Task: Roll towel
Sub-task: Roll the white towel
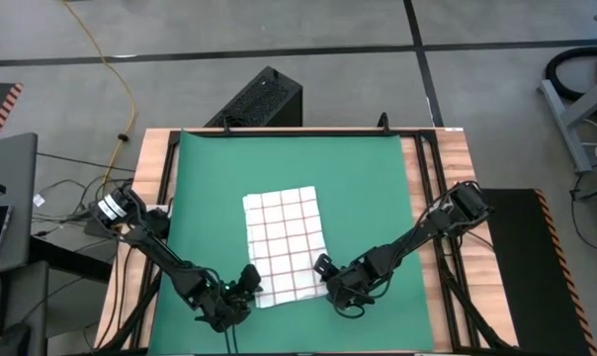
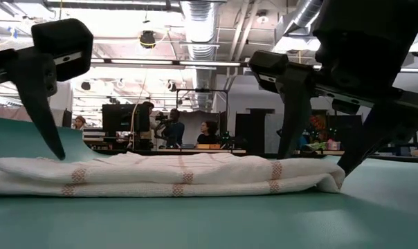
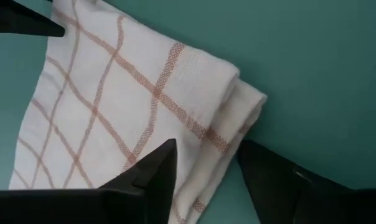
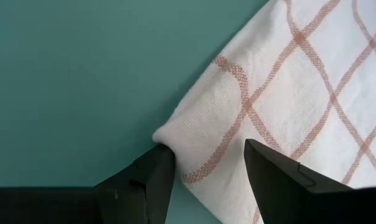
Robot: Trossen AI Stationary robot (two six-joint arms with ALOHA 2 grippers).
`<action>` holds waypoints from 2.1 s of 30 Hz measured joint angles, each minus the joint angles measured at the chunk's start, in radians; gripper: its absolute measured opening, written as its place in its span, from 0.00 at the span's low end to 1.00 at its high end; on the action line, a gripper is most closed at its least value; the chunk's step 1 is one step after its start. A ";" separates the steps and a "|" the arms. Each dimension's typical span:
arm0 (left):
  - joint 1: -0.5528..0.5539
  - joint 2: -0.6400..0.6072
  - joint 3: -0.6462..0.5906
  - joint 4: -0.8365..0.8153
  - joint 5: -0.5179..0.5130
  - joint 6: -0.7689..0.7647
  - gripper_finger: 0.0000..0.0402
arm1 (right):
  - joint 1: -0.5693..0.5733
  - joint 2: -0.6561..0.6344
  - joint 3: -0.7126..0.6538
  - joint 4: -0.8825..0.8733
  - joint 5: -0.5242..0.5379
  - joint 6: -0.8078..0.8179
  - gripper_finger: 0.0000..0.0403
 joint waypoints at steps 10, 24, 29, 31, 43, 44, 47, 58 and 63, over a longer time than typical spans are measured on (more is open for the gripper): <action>0.016 0.001 0.000 0.004 0.061 -0.056 0.11 | 0.000 0.003 0.000 0.033 0.010 0.061 0.45; 0.021 0.005 0.062 -0.034 -0.032 -0.666 0.00 | 0.009 0.003 0.000 -0.013 -0.001 0.267 0.03; 0.020 0.005 0.063 -0.033 -0.029 -0.930 0.00 | -0.008 0.001 0.001 -0.009 -0.116 0.383 0.04; 0.020 0.005 0.063 -0.032 -0.025 -1.005 0.00 | -0.019 0.001 0.002 -0.006 -0.182 0.438 0.03; 0.019 0.004 0.065 -0.041 0.030 -1.292 0.00 | -0.097 0.001 0.001 -0.011 -0.477 0.674 0.03; 0.020 0.004 0.065 -0.041 0.036 -1.310 0.00 | -0.101 0.001 0.001 -0.013 -0.496 0.687 0.03; 0.024 0.003 0.065 -0.038 0.056 -1.356 0.00 | -0.111 -0.003 0.000 -0.015 -0.511 0.725 0.03; 0.035 -0.022 0.065 0.034 0.000 -1.365 0.00 | -0.119 -0.079 -0.001 -0.020 -0.467 0.761 0.03; 0.039 -0.076 0.065 0.009 -0.002 -1.347 0.00 | -0.121 -0.079 -0.001 -0.046 -0.466 0.806 0.03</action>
